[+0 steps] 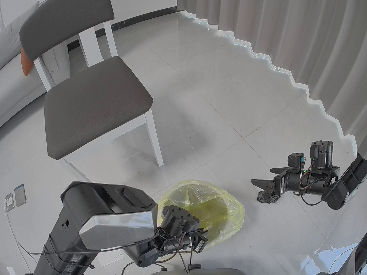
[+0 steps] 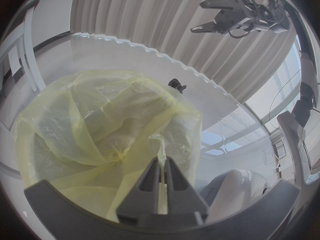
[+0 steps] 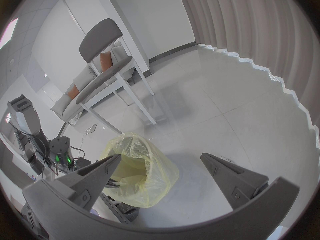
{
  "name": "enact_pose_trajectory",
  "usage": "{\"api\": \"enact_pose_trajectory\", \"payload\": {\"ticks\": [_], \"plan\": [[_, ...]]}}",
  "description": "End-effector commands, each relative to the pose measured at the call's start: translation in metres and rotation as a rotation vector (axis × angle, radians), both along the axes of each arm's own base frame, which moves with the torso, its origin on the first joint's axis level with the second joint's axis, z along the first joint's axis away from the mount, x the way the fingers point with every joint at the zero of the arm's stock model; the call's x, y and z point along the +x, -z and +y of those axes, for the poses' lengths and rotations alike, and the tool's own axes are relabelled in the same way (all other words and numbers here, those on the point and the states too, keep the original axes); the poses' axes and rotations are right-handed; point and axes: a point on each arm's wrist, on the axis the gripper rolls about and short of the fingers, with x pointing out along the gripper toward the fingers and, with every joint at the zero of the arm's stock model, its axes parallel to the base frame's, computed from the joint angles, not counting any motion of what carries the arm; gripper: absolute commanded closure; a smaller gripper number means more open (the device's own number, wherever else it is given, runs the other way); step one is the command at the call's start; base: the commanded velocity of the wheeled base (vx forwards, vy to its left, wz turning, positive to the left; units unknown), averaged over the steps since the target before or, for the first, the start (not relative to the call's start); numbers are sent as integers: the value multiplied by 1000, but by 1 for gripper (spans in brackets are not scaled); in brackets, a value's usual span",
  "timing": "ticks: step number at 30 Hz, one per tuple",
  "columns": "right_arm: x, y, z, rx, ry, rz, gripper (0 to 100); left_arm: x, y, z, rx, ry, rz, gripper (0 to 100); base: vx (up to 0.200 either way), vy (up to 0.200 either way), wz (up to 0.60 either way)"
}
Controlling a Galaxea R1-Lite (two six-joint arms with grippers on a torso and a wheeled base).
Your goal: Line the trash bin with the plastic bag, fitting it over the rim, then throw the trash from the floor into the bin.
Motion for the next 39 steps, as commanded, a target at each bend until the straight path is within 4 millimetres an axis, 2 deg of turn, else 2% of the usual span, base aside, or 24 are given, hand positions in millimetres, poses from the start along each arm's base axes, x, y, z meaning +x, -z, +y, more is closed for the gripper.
{"api": "enact_pose_trajectory", "payload": {"ticks": [1, 5, 16, 31, 39], "plan": [[0, 1, 0, -1, 1, 4, 0, -14, -2, -4, -16, 24, -14, 100, 0, 0, 0], [0, 1, 0, -1, 1, 4, 0, -32, -2, -8, -35, 63, -32, 100, 0, 0, 0], [0, 2, -1, -2, 2, 11, 0, -55, 8, -14, -30, 112, 0, 100, 0, 0, 0], [1, 5, -1, -3, 5, 20, 0, -57, 7, -20, -8, 137, 28, 100, 0, 0, 0], [2, 6, -4, -4, 14, 23, 0, -51, 6, -29, -7, 131, 19, 100, 0, 0, 0]]}}
